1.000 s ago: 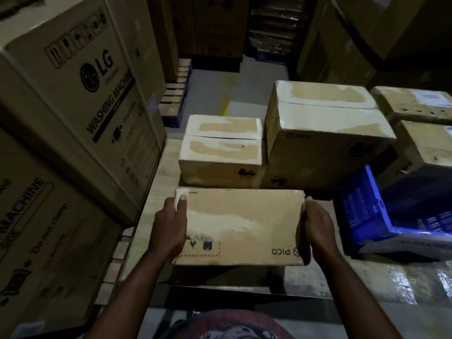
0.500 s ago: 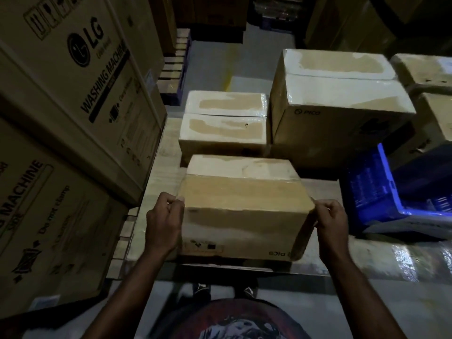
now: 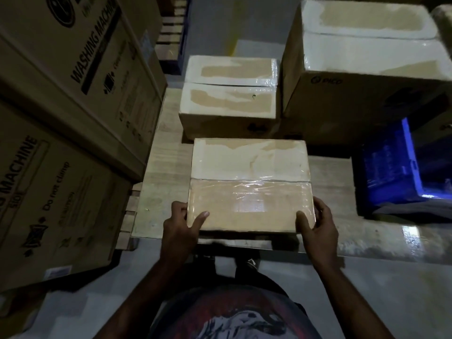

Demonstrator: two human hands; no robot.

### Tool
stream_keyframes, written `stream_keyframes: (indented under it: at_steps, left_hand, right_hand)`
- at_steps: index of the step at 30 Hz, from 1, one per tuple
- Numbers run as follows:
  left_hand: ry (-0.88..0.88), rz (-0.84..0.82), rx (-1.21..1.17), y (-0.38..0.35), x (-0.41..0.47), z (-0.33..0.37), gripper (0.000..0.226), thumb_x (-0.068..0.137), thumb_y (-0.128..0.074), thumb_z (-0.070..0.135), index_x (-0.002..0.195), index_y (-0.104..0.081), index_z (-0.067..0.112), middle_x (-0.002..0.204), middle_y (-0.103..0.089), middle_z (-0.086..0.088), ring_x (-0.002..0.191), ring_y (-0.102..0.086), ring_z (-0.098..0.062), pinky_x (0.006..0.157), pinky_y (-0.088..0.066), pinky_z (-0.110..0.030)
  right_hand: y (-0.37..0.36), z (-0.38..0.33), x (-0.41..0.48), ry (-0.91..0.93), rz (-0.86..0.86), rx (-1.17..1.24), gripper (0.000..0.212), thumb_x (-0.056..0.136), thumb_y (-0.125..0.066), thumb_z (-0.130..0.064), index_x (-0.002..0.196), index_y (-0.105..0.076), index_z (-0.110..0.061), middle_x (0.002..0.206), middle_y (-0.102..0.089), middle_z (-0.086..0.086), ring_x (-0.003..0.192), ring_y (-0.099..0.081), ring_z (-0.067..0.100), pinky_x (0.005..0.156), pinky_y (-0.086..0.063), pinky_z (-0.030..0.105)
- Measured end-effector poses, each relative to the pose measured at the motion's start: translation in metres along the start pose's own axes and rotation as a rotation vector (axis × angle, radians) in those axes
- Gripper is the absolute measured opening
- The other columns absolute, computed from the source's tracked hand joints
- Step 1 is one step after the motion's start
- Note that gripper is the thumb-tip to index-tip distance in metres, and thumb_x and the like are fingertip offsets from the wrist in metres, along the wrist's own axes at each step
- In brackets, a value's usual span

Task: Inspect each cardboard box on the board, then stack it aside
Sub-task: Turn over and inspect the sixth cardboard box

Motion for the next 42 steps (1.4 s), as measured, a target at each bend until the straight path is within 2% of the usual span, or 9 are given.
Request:
stream_keyframes:
  at_steps: [2,4,8,13,19,28,32,38,42]
  left_hand:
    - [-0.019,-0.013,-0.027,-0.004,0.0,-0.003,0.044,0.084,-0.078,0.033,0.108,-0.047,0.014,0.083,-0.065,0.009,0.073,-0.067,-0.012,0.063,-0.051,-0.018]
    - [-0.044,-0.034,-0.047,-0.011,-0.001,-0.006,0.053,0.089,-0.074,0.032,0.129,-0.046,0.012,0.119,-0.066,-0.003,0.109,-0.066,-0.021,0.088,-0.055,-0.032]
    - [-0.411,-0.047,0.293,-0.026,0.007,0.024,0.063,0.098,-0.049,0.035,0.151,-0.035,0.005,0.163,-0.024,-0.016,0.151,-0.02,-0.028,0.122,-0.022,-0.038]
    - [-0.557,-0.258,0.611,-0.065,0.015,0.051,0.067,0.1,-0.022,0.045,0.158,-0.019,0.011,0.167,-0.008,-0.005,0.154,-0.001,-0.02,0.124,-0.012,-0.043]
    - [-0.549,-0.245,0.635,-0.071,0.017,0.047,0.065,0.102,-0.029,0.039,0.157,-0.022,0.006,0.165,-0.014,-0.009,0.154,-0.007,-0.019,0.124,-0.012,-0.04]
    - [-0.528,-0.267,0.594,-0.078,0.026,0.067,0.063,0.097,-0.036,0.033,0.154,-0.029,0.007,0.168,-0.004,-0.005,0.154,0.004,-0.016,0.125,-0.007,-0.04]
    - [-0.622,-0.338,0.559,-0.1,0.021,0.085,0.065,0.1,-0.026,0.042,0.157,-0.023,0.01,0.167,-0.003,-0.003,0.154,0.004,-0.014,0.125,-0.01,-0.04]
    - [-0.636,-0.337,0.614,-0.112,0.022,0.083,0.068,0.1,-0.028,0.048,0.157,-0.024,0.011,0.168,-0.003,-0.003,0.154,0.007,-0.013,0.125,-0.008,-0.038]
    - [-0.641,-0.342,0.621,-0.114,0.024,0.083,0.067,0.099,-0.031,0.047,0.155,-0.029,0.011,0.168,-0.003,-0.003,0.154,0.006,-0.015,0.125,-0.007,-0.038]
  right_hand:
    - [-0.001,-0.004,-0.001,0.027,0.009,-0.037,0.062,0.085,-0.064,-0.042,0.141,-0.05,-0.018,0.131,-0.062,-0.003,0.113,-0.062,0.009,0.095,-0.053,0.038]
    - [-0.002,-0.007,-0.003,0.076,0.063,-0.139,0.066,0.088,-0.06,-0.039,0.145,-0.043,-0.011,0.147,-0.05,0.01,0.13,-0.053,0.022,0.104,-0.045,0.039]
    - [-0.041,-0.043,-0.01,0.419,0.01,-0.581,0.063,0.091,-0.064,-0.026,0.145,-0.041,-0.003,0.163,-0.021,0.021,0.151,-0.021,0.035,0.119,-0.026,0.048]
    - [-0.129,-0.069,-0.015,0.702,-0.345,-0.713,0.058,0.101,-0.041,-0.031,0.152,-0.037,-0.004,0.166,-0.019,0.015,0.154,-0.015,0.029,0.123,-0.021,0.045]
    - [-0.155,-0.06,-0.009,0.752,-0.417,-0.865,0.06,0.106,-0.026,-0.031,0.159,-0.014,-0.004,0.167,-0.004,0.012,0.156,0.004,0.023,0.124,-0.006,0.042]
    - [-0.141,-0.073,-0.006,0.712,-0.493,-0.638,0.058,0.105,-0.03,-0.035,0.155,-0.034,-0.007,0.165,-0.022,0.007,0.155,-0.01,0.016,0.126,-0.011,0.036]
    - [-0.101,-0.068,0.015,0.642,-0.328,-0.586,0.052,0.103,-0.036,-0.032,0.145,-0.051,-0.004,0.155,-0.043,0.012,0.148,-0.033,0.022,0.122,-0.028,0.04]
    - [-0.079,-0.042,0.027,0.609,-0.241,-0.827,0.06,0.104,-0.03,-0.035,0.154,-0.033,-0.002,0.164,-0.026,0.013,0.154,-0.017,0.025,0.123,-0.024,0.044]
    - [-0.078,-0.049,0.03,0.6,-0.217,-0.833,0.054,0.099,-0.043,-0.033,0.145,-0.049,-0.004,0.158,-0.039,0.012,0.148,-0.033,0.026,0.117,-0.033,0.044]
Point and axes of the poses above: each hand's wrist, its own x-axis towards the middle knuckle, its own y-axis out of the back of the hand, z = x × y, the point moved 8 cm from there along x, towards the middle knuckle
